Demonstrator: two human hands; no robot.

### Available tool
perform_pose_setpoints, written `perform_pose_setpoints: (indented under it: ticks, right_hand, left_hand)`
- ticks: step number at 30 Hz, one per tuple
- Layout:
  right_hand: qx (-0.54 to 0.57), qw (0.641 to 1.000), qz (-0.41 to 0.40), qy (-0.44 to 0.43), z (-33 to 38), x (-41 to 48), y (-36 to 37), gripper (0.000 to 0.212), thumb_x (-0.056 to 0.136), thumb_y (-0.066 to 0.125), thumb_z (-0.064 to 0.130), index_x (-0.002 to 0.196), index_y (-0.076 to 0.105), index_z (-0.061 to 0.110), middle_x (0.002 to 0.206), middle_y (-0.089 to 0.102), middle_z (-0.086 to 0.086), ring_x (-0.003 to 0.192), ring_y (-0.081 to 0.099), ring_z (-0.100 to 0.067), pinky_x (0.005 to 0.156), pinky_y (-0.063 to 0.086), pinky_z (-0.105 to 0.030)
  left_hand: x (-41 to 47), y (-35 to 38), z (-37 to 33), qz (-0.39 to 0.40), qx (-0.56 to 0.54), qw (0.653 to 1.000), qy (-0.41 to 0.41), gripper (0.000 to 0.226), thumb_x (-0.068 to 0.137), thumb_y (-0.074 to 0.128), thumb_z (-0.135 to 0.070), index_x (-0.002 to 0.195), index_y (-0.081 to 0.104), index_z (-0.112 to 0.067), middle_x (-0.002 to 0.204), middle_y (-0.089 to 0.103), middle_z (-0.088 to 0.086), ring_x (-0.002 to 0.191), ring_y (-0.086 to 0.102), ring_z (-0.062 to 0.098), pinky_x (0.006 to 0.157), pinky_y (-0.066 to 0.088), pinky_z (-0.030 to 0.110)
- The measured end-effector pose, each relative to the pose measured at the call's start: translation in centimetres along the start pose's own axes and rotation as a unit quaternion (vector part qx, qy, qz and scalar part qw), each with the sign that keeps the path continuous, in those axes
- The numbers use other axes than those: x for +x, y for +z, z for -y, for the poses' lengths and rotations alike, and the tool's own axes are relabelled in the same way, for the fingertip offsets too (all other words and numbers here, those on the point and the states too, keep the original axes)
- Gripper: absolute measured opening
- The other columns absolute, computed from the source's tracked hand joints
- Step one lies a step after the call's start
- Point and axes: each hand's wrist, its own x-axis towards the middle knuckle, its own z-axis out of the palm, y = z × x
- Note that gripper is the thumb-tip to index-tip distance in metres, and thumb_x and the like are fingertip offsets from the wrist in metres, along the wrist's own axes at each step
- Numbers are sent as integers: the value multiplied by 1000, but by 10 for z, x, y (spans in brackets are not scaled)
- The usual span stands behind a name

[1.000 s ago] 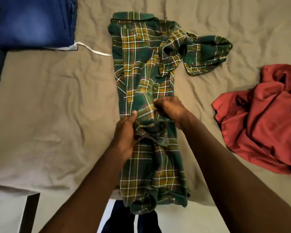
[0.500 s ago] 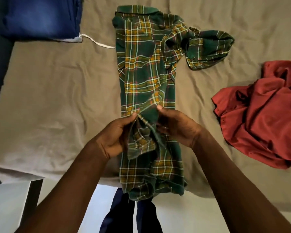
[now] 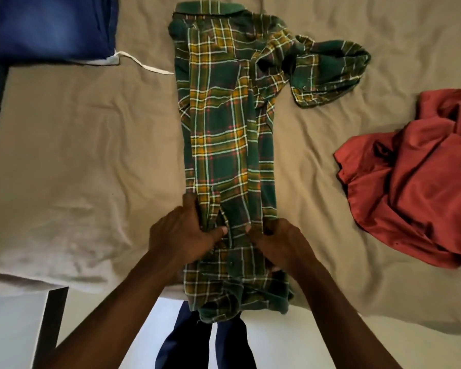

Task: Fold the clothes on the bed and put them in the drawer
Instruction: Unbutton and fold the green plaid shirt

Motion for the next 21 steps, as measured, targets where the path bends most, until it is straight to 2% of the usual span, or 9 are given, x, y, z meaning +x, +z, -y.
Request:
perform_pose_setpoints:
  ticks: [3, 5, 9, 11, 14, 15, 17, 19, 21]
  right_hand:
    - [-146, 987, -59, 6, 2, 7, -12, 67, 84, 45, 81, 105, 68, 22, 95, 75, -2, 89, 72, -26, 86, 58, -39]
    - [-128, 980, -151, -10, 8, 16, -28, 62, 86, 48, 80, 97, 67, 21, 95, 73, -3, 95, 69, -27, 84, 55, -36]
    - [115, 960, -253, -37, 38, 64, -87, 36, 86, 69, 53, 104, 64, 22, 102, 73, -4, 100, 67, -29, 90, 53, -41]
    - [254, 924, -285, 6, 56, 109, -124, 59, 72, 75, 58, 116, 59, 22, 112, 70, -7, 105, 66, -31, 97, 53, -46]
    - [453, 817, -354, 52, 87, 165, -175, 89, 53, 79, 63, 122, 44, 19, 121, 63, -14, 111, 66, -35, 96, 56, -51]
    - [466, 795, -381, 69, 97, 179, -194, 94, 58, 83, 60, 130, 40, 17, 131, 57, -18, 118, 62, -37, 100, 54, -50]
    - [445, 789, -416, 86, 111, 201, -223, 104, 65, 86, 55, 144, 32, 14, 143, 48, -22, 124, 56, -38, 104, 51, -46]
    - [436, 811, -386, 62, 124, 207, -239, 81, 66, 86, 43, 130, 48, 13, 133, 61, -18, 111, 65, -34, 97, 57, -46]
    - [478, 799, -365, 27, 131, 208, -253, 32, 74, 79, 22, 98, 59, 14, 115, 72, -14, 95, 72, -29, 85, 62, -46]
  left_hand:
    - [7, -14, -16, -108, -23, 991, 80, 80, 83, 62, -71, 145, 31, -31, 138, 47, 2, 127, 51, 30, 99, 47, 47]
    - [27, -23, -28, -138, -55, 975, 163, 73, 85, 61, -68, 143, 37, -31, 142, 44, -1, 130, 49, 27, 102, 48, 47]
    - [101, -48, -67, -141, -12, 963, 229, 82, 89, 60, -67, 155, 28, -29, 169, 16, 0, 154, 21, 28, 121, 27, 53]
    - [141, -64, -90, -155, 5, 959, 238, 81, 92, 58, -65, 156, 26, -27, 168, 16, 3, 154, 21, 30, 122, 26, 52]
    - [187, -81, -115, -160, -31, 964, 211, 68, 93, 58, -64, 146, 37, -26, 147, 42, 8, 135, 45, 30, 109, 43, 47]
    - [198, -84, -122, -164, -54, 965, 198, 65, 91, 60, -65, 140, 40, -26, 140, 48, 7, 127, 50, 28, 104, 46, 45]
    - [212, -85, -131, -160, -104, 968, 163, 65, 86, 66, -67, 131, 43, -26, 130, 53, 5, 118, 55, 26, 98, 48, 42]
    - [219, -81, -134, -129, -110, 977, 128, 69, 80, 71, -70, 127, 44, -26, 129, 53, 3, 118, 55, 26, 96, 47, 39]
    - [223, -76, -135, -100, -82, 984, 120, 78, 77, 71, -74, 130, 43, -24, 133, 51, 4, 123, 54, 28, 99, 47, 41]
